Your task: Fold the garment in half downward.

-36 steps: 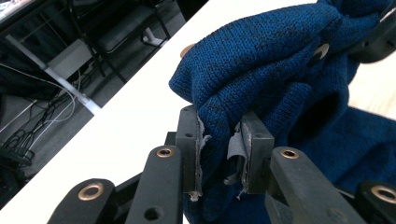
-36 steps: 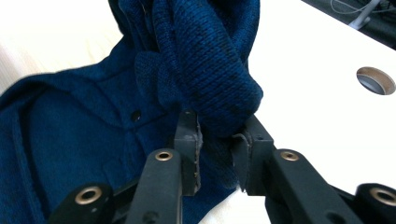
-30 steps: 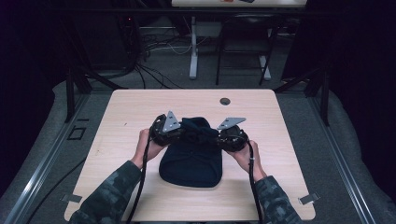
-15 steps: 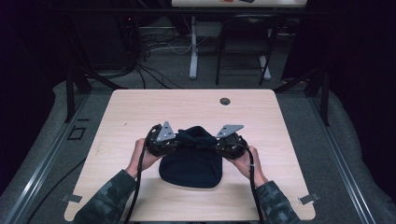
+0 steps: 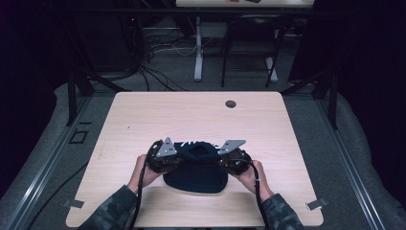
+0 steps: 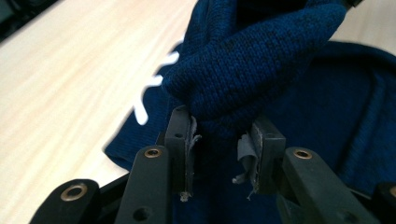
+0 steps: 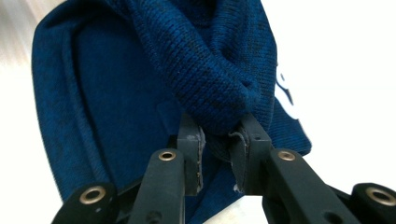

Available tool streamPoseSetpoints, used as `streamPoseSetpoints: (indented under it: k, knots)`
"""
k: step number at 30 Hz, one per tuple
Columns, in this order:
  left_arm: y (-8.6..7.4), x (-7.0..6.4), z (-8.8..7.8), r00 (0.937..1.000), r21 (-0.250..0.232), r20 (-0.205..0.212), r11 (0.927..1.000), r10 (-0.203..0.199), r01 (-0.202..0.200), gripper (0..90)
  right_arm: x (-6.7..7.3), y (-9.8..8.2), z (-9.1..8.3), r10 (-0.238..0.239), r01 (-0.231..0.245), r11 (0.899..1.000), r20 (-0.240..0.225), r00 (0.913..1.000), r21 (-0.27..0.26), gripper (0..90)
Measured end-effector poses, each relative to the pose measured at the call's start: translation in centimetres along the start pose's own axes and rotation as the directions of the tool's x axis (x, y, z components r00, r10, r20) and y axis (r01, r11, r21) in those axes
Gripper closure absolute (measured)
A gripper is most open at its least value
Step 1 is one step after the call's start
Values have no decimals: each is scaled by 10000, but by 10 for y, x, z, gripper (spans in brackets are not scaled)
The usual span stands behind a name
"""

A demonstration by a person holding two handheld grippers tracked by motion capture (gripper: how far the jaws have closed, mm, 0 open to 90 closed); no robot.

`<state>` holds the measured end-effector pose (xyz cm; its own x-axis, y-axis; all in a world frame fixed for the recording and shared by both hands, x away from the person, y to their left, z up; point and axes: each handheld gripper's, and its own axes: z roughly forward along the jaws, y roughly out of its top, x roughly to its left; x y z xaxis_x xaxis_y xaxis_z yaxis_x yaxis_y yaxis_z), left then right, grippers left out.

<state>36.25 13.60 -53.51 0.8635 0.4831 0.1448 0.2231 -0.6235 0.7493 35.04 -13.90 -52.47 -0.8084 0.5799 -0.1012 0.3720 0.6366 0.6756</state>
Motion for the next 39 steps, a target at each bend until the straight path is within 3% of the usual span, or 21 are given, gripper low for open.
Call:
streamPoseSetpoints:
  k: [5,11,16,20,25,28,29,32,36,39]
  knots:
    - [-11,-9,5,9984,436,565,9990,-91,67,617,9,-10,3,-141,144,9993,-72,9999,349,730]
    - [-21,-21,-1,9958,677,871,9974,-289,230,527,17,-24,2,-56,100,9967,-556,9984,800,679]
    - [-22,-24,-17,9967,776,683,9962,-448,395,378,17,-31,-10,122,-54,9947,-657,9978,1025,600]
    - [-21,-22,-35,9976,610,427,9968,-542,515,327,7,-35,-25,524,-491,9967,-500,9974,646,553]
    - [3,-10,-52,9984,-317,-93,9980,-552,549,328,-6,-19,-38,907,-912,9957,-265,9955,-191,559]
    - [22,-1,-44,9970,-538,-439,9967,-630,606,323,-12,-4,-33,1120,-1137,9912,-289,9933,-678,560]
    - [28,0,-38,9965,-583,-356,9956,-750,729,318,-12,2,-30,1167,-1188,9905,-346,9926,-692,557]
    - [38,1,-13,9975,-168,-284,9978,-644,639,292,-12,14,-13,1284,-1319,9890,-553,9902,-667,532]
    - [32,-2,16,9971,466,7,9960,-759,758,242,-7,18,10,1416,-1440,9893,-830,9864,-237,492]
    - [21,-4,28,9965,863,111,9929,-831,818,213,-2,13,21,1337,-1331,9910,-869,9872,134,473]
